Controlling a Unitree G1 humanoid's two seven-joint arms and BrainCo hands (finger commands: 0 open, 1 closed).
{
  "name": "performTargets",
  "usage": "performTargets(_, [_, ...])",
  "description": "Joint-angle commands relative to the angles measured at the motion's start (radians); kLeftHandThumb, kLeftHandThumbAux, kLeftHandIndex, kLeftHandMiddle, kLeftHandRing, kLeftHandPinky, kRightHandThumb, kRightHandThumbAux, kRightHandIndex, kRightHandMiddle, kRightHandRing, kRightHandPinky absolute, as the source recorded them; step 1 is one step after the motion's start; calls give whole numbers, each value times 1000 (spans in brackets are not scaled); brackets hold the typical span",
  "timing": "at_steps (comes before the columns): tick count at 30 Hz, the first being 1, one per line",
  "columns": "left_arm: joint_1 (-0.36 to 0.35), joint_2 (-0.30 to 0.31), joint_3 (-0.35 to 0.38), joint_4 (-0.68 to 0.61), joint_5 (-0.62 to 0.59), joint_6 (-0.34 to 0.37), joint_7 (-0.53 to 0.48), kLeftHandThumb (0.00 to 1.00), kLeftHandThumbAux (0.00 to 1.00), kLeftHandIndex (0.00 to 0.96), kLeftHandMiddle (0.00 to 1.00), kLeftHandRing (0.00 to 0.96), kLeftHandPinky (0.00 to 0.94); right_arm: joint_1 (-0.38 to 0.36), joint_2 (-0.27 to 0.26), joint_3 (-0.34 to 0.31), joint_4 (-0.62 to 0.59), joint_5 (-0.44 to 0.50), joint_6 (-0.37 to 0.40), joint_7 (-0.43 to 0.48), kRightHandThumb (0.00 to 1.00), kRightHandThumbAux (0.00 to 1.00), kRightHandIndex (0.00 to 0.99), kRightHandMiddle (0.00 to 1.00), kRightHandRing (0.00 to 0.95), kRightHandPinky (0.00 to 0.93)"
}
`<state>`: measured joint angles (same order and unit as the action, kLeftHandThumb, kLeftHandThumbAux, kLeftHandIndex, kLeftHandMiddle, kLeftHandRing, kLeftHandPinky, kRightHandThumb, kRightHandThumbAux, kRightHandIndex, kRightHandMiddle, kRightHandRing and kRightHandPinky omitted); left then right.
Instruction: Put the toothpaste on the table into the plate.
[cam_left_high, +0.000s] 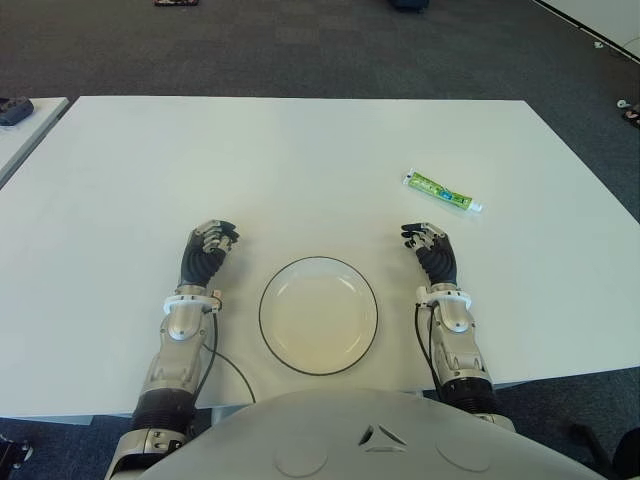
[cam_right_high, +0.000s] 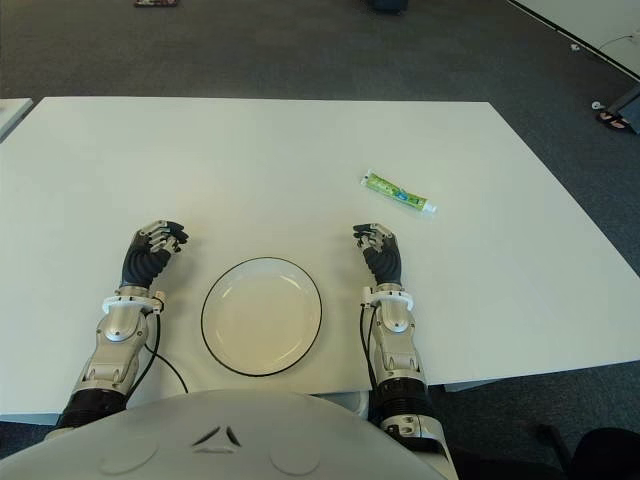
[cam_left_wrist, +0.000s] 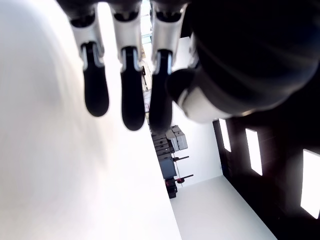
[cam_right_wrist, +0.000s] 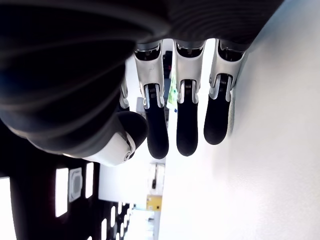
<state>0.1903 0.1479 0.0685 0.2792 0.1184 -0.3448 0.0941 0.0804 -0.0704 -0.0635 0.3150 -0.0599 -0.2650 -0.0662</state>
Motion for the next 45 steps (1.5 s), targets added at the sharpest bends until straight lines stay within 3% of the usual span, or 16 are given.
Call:
performTargets(1, [4, 6, 0, 8, 9, 5, -2, 702, 720, 424, 483, 479, 461, -24, -12, -5, 32, -14, 4, -11, 693, 727, 424, 379, 350, 368])
performTargets(10, [7, 7, 1, 3, -1, 2, -12, 703, 719, 425, 477, 467, 441, -163, -79, -33, 117, -43, -13, -45, 688, 731, 416, 327, 311, 331])
performTargets(16, [7, 10, 2, 8, -1, -11, -12, 704, 719, 426, 479, 468, 451, -230, -112, 1, 155, -150, -33, -137, 681, 735, 402, 218, 229, 259])
performTargets(19, [6, 11, 3, 15, -1, -14, -11, 705, 719, 426, 483, 471, 450, -272, -139, 34, 171, -235, -6, -192, 409, 734, 205, 152, 169, 204])
performTargets(23, [5, 12, 2, 21, 4, -19, -7, 705, 719, 425, 489, 475, 442, -346, -176, 72, 230, -317, 40, -228, 301, 687, 86, 81, 100, 134])
performTargets(29, [6, 12, 1, 24, 7, -25, -5, 705, 719, 425, 496, 477, 413, -500, -229, 130, 413, -405, 90, -261, 281, 543, 11, 10, 14, 21])
performTargets(36, [6, 12, 1, 24, -1, -18, -12, 707, 718, 426, 495, 474, 404, -645, -252, 181, 594, -430, 145, -248, 308, 351, 0, 0, 0, 1])
performTargets(45, [9, 4, 7, 21, -23, -16, -17, 707, 717, 426, 489, 468, 417, -805, -264, 251, 784, -459, 275, -215, 344, 264, 0, 0, 0, 0])
